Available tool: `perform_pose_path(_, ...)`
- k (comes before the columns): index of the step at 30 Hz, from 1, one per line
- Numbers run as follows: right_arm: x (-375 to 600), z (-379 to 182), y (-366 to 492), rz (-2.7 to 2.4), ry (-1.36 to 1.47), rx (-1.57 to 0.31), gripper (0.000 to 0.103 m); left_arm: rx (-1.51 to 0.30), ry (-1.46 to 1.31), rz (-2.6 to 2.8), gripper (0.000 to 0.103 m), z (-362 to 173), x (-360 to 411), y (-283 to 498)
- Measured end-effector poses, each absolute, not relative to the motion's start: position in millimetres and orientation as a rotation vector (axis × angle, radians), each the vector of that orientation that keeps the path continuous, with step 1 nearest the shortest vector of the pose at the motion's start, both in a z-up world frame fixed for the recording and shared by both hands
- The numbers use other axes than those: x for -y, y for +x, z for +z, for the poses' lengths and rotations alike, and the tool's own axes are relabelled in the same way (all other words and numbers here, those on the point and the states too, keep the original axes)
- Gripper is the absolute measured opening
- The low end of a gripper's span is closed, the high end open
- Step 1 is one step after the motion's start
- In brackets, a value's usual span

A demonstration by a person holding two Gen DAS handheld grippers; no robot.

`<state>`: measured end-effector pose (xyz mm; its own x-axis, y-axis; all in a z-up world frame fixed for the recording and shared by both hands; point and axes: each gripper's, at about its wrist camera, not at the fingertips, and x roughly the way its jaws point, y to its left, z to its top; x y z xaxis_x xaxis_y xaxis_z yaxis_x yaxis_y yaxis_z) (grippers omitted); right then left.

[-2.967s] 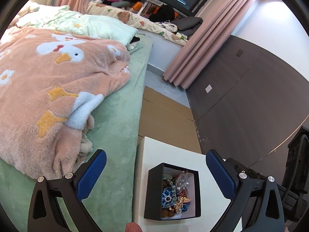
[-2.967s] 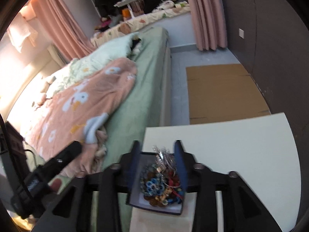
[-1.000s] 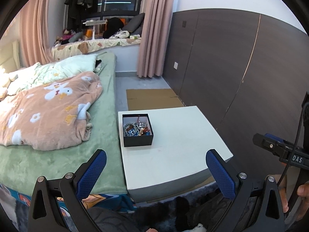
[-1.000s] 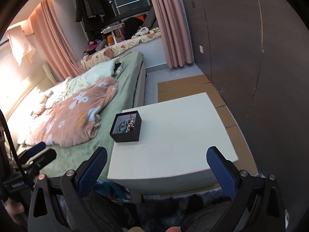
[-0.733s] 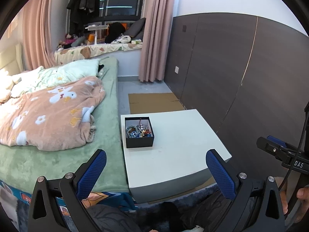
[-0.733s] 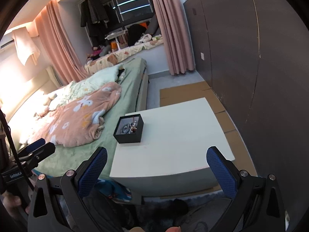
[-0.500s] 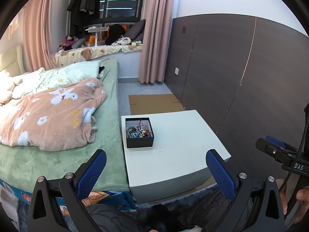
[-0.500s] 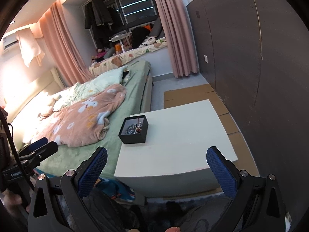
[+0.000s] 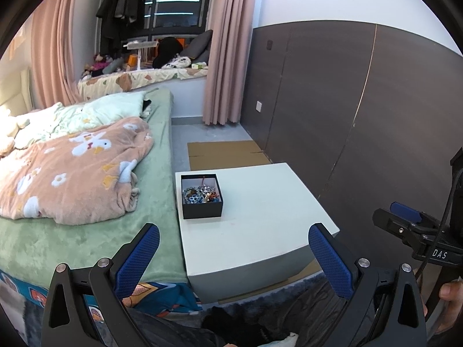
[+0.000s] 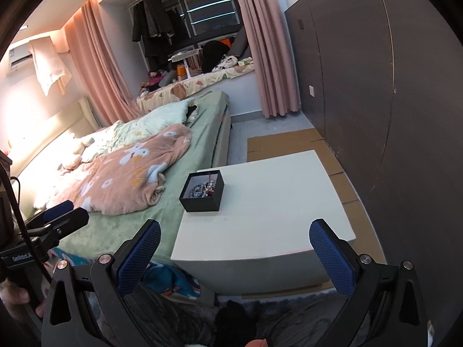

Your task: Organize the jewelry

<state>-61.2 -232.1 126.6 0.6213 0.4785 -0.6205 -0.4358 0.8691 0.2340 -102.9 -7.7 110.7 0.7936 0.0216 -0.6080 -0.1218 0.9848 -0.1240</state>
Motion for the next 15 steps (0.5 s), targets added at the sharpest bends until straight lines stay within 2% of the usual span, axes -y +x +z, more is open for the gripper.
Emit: perform_pose_path(15, 225.6, 127.3, -65.3, 0.54, 0.079, -0.719, 0.103, -0.627, -0.163, 0.086, 0.103, 111.2, 3.5, -111.3)
